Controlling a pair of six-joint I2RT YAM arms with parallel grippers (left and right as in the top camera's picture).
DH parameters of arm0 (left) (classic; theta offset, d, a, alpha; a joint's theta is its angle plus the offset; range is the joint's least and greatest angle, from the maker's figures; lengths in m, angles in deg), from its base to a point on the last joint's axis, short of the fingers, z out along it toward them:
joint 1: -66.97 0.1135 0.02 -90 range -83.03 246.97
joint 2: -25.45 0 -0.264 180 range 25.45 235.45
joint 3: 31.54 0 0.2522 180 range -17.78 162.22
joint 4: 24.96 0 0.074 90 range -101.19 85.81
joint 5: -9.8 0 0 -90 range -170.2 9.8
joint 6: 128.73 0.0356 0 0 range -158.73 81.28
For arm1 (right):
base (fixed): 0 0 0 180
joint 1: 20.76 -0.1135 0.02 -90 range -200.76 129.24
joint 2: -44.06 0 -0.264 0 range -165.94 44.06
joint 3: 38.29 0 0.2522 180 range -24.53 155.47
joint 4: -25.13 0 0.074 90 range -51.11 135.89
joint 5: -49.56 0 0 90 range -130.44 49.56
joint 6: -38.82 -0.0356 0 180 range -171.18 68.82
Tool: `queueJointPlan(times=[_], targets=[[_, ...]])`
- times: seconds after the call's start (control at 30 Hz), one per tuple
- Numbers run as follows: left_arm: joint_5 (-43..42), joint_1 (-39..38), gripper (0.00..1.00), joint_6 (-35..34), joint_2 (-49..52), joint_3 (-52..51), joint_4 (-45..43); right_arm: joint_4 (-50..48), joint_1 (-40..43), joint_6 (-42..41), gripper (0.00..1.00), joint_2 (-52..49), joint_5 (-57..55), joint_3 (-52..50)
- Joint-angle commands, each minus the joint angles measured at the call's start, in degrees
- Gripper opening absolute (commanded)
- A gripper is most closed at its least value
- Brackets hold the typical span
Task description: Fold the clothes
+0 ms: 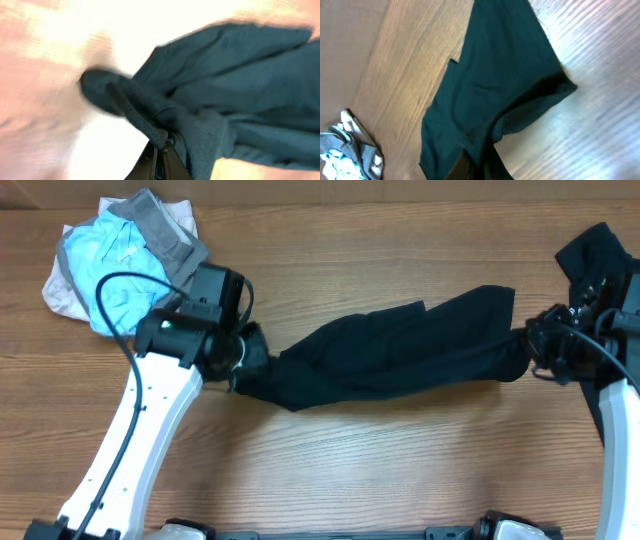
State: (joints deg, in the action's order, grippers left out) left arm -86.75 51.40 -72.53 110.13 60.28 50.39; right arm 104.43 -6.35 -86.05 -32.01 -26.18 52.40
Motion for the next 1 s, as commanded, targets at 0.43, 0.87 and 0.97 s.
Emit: queueJointPlan(times=[0.43,0.87,0.97], targets=[[-2.9,7.5,0.3,-4.2,15.5,0.8,-7.9,-4.0,-10.1,0.8,0.31,-13.5,-5.6,0.0],[-13.5,3.9,0.93,3.6,15.0,1.6,7.1,-3.1,-9.0,0.8,0.76,-13.2,-5.2,0.0],[-13.4,-0.2,1.0,-1.0,15.0,0.8,4.2,-2.6,-9.0,0.8,0.76,-13.2,-5.2,0.0]])
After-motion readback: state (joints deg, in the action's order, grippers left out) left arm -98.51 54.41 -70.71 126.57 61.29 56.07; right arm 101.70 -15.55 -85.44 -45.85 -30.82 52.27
